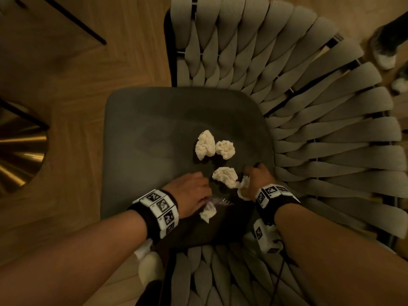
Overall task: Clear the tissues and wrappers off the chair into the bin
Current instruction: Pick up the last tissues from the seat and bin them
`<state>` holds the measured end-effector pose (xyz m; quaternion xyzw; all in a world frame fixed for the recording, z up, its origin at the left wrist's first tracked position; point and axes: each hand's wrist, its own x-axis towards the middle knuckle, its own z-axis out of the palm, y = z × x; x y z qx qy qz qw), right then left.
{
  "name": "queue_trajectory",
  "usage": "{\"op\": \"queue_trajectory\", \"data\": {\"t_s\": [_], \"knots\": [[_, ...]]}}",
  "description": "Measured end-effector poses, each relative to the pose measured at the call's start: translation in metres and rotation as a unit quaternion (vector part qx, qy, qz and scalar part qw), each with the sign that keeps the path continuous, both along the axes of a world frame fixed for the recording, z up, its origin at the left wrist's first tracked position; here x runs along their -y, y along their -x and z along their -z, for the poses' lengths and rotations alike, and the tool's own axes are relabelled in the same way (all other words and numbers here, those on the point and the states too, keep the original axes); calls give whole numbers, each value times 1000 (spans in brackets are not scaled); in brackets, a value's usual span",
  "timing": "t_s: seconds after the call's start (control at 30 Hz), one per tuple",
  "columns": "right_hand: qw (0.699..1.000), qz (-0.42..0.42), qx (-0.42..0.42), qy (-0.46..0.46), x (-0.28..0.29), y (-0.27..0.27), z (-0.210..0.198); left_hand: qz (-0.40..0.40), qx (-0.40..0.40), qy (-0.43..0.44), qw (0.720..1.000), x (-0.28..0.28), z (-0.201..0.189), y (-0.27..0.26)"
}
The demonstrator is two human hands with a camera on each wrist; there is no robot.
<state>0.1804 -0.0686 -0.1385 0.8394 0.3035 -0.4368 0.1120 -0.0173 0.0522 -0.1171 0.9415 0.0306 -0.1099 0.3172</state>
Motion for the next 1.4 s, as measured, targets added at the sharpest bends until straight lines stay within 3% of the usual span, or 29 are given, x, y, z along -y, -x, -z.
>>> {"op": "queue_trajectory", "data": {"t_s": [0.1, 0.23, 0.3, 0.43, 0.53, 0.6, 0.67, 0.8, 1.07, 1.23, 1.4], "knots": [[1000, -1, 8, -9, 2, -13, -9, 28, -59, -38, 997, 3, 4, -40], [999, 9, 32, -30, 1, -36, -32, 155, -187, -102, 965, 16, 5, -77], [998, -4, 25, -62, -9, -45, -46, 153, -206, -98, 962, 20, 11, -83], [989, -75, 4, -127, -43, -44, -57, 96, -176, -12, 980, 10, 12, -63], [980, -134, -34, -142, -68, -26, -49, -71, -119, 78, 987, -15, -6, -31], [977, -166, -63, -121, -80, -13, -40, -187, -72, 96, 975, -38, -16, -15], [976, -171, -82, -109, -84, -5, -30, -235, -73, 87, 965, -59, -24, -15], [986, -96, -86, -110, -78, -8, -24, -234, -164, 58, 957, -78, -24, -51], [993, -32, -45, -105, -38, -35, -40, -95, -268, -60, 957, -75, 14, -105], [988, 6, -38, -152, -31, -32, -64, -136, -227, -39, 964, -72, -2, -83], [983, 54, -82, -155, -38, -2, -96, -277, -168, 86, 942, -70, -47, -20]]}}
